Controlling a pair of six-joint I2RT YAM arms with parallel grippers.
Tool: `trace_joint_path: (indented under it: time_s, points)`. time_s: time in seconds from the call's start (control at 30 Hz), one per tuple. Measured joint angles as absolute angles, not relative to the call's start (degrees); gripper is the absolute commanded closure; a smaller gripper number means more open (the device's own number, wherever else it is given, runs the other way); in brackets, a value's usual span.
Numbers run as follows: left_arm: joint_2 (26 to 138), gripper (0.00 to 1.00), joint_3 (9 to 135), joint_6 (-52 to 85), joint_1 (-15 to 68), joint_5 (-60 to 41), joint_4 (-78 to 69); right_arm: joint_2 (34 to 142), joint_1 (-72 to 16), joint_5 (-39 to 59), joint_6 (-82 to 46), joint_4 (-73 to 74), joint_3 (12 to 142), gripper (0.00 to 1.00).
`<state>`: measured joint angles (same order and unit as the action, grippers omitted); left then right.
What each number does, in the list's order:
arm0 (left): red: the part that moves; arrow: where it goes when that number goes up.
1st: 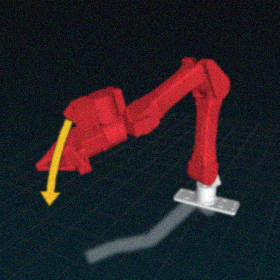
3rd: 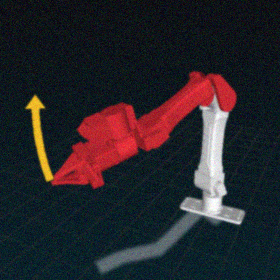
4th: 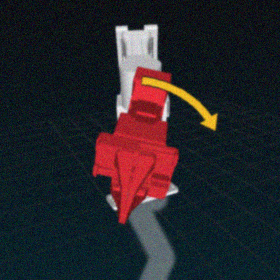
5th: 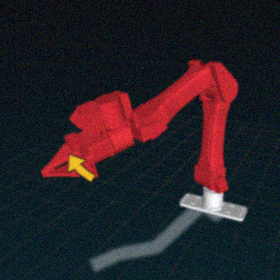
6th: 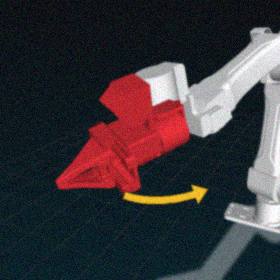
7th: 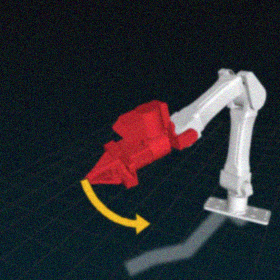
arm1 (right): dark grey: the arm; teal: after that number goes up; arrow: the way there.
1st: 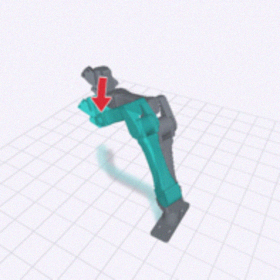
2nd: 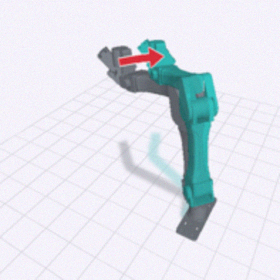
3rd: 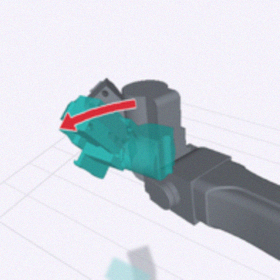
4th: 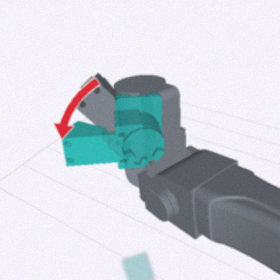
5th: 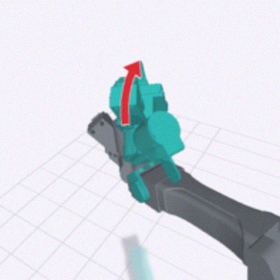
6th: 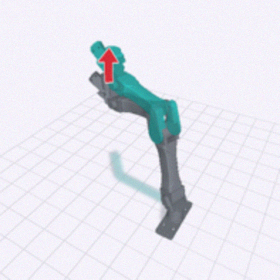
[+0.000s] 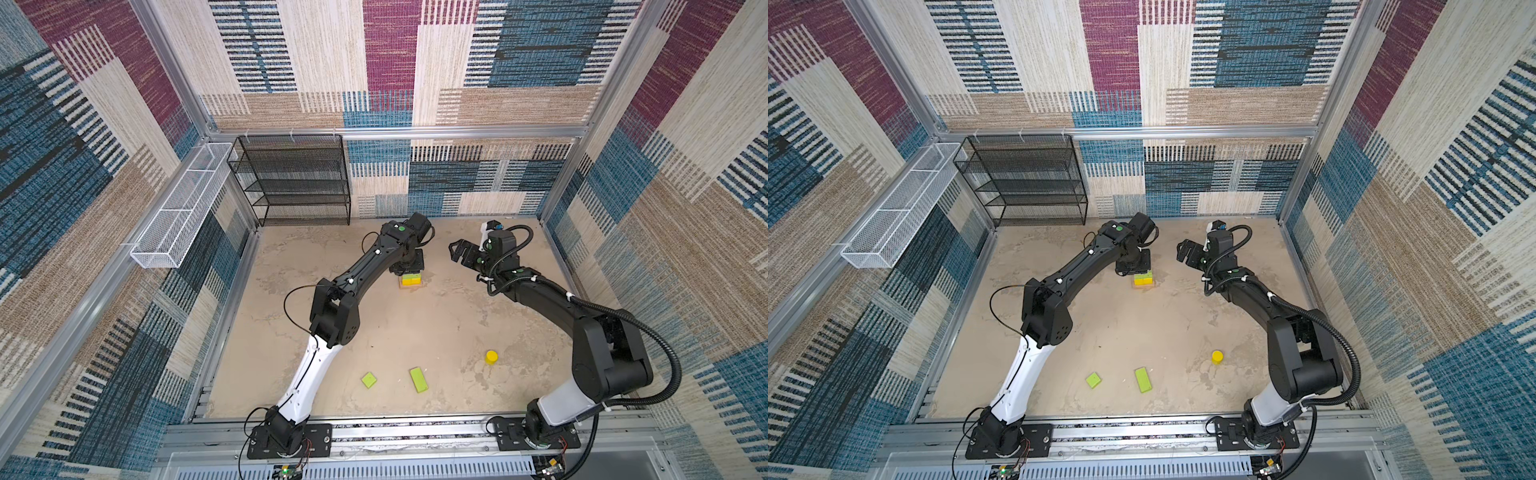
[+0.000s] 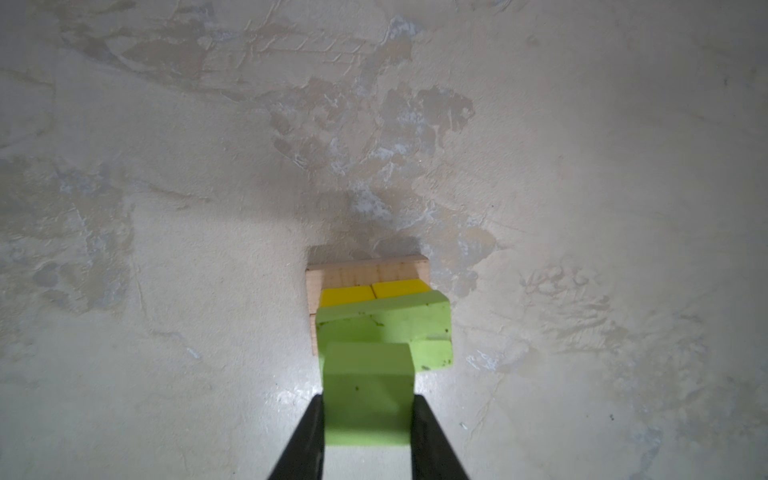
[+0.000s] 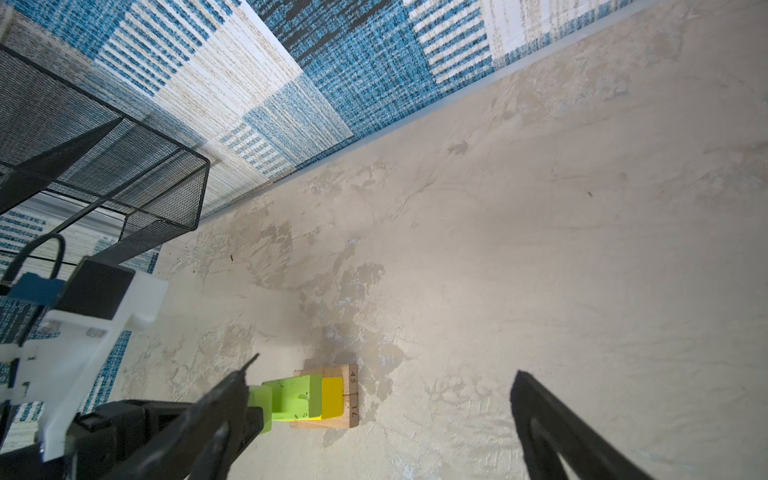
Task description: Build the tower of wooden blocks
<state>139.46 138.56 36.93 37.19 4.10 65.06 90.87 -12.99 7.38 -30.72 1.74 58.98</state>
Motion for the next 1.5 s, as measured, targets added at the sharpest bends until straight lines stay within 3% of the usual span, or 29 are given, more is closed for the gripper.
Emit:
trace_joint_path:
  time_s: [1.5]
  points:
    - [140.9, 0.68, 139.6, 37.1, 37.2, 5.6, 65.1, 91.7, -12.3, 8.4, -30.8, 1.8, 59.0, 0.01]
